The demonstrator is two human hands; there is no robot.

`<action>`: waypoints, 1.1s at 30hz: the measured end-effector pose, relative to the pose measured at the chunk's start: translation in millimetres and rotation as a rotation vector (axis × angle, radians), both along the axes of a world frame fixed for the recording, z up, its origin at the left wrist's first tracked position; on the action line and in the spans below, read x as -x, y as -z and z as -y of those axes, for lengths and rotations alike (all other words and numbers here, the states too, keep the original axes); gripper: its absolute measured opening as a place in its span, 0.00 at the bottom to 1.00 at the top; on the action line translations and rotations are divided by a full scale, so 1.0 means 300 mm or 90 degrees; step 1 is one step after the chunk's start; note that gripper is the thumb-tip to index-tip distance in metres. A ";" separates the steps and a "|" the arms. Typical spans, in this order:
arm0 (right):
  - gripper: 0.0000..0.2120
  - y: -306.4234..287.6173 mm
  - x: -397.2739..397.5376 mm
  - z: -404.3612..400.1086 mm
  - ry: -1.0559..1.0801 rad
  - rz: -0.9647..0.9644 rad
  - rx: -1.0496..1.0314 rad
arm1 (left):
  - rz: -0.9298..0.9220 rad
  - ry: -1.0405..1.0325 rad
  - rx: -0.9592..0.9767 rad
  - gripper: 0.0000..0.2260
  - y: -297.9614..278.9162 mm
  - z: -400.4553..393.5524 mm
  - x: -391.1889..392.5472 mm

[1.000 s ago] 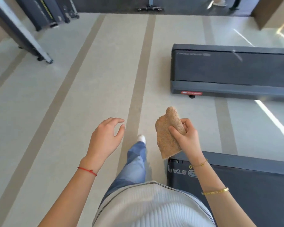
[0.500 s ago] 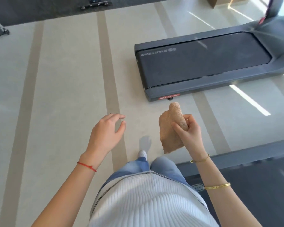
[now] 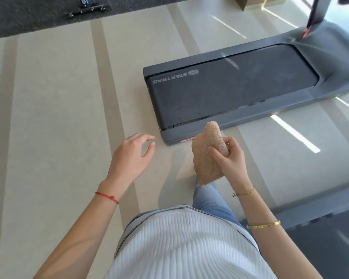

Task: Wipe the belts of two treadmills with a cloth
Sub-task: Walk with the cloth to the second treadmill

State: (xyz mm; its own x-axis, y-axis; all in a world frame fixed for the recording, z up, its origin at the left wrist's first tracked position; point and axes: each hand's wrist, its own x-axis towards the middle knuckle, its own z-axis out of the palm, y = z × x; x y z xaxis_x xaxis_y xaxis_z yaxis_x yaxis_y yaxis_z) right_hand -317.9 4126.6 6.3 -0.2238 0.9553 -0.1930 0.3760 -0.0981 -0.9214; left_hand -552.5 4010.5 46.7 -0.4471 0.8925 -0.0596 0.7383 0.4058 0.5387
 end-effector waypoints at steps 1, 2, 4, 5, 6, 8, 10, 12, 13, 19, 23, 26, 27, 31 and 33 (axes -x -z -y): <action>0.09 0.000 0.000 -0.080 -0.014 0.001 -0.001 | 0.000 -0.004 -0.003 0.10 0.001 -0.071 -0.001; 0.09 -0.001 -0.002 -0.162 -0.034 0.005 0.000 | -0.002 -0.010 -0.006 0.10 0.001 -0.143 -0.002; 0.10 -0.008 -0.008 -0.330 -0.079 0.017 0.004 | -0.005 -0.027 -0.011 0.11 -0.008 -0.282 -0.006; 0.10 -0.013 -0.007 -0.414 -0.098 0.021 0.004 | -0.004 -0.038 -0.015 0.11 -0.012 -0.347 -0.010; 0.09 -0.020 -0.002 -0.496 -0.111 0.023 0.002 | -0.002 -0.050 -0.019 0.11 -0.016 -0.409 -0.013; 0.09 -0.034 0.024 -0.653 -0.134 0.025 -0.003 | 0.002 -0.089 -0.026 0.11 -0.020 -0.529 -0.012; 0.09 -0.042 0.066 -0.790 -0.151 0.029 -0.005 | 0.010 -0.125 -0.027 0.11 -0.020 -0.636 -0.008; 0.10 -0.042 0.115 -0.905 -0.166 0.026 -0.004 | 0.020 -0.145 -0.027 0.11 -0.014 -0.726 -0.001; 0.10 -0.037 0.142 -0.959 -0.174 0.024 -0.003 | 0.022 -0.154 -0.026 0.11 -0.010 -0.767 0.008; 0.10 0.018 0.334 -1.222 -0.221 0.035 0.009 | 0.026 -0.198 -0.012 0.11 0.037 -0.982 0.132; 0.10 0.077 0.485 -1.378 -0.240 0.046 0.041 | 0.019 -0.224 -0.020 0.11 0.096 -1.132 0.257; 0.10 0.119 0.588 -1.493 -0.245 0.050 0.072 | 0.015 -0.235 -0.023 0.11 0.149 -1.242 0.356; 0.10 0.134 0.622 -1.529 -0.250 0.051 0.080 | 0.012 -0.237 -0.025 0.11 0.169 -1.275 0.386; 0.11 0.227 0.762 -1.673 -0.262 0.057 0.107 | -0.007 -0.254 -0.040 0.11 0.278 -1.407 0.506; 0.11 0.297 0.828 -1.740 -0.270 0.064 0.126 | -0.015 -0.265 -0.043 0.12 0.354 -1.467 0.561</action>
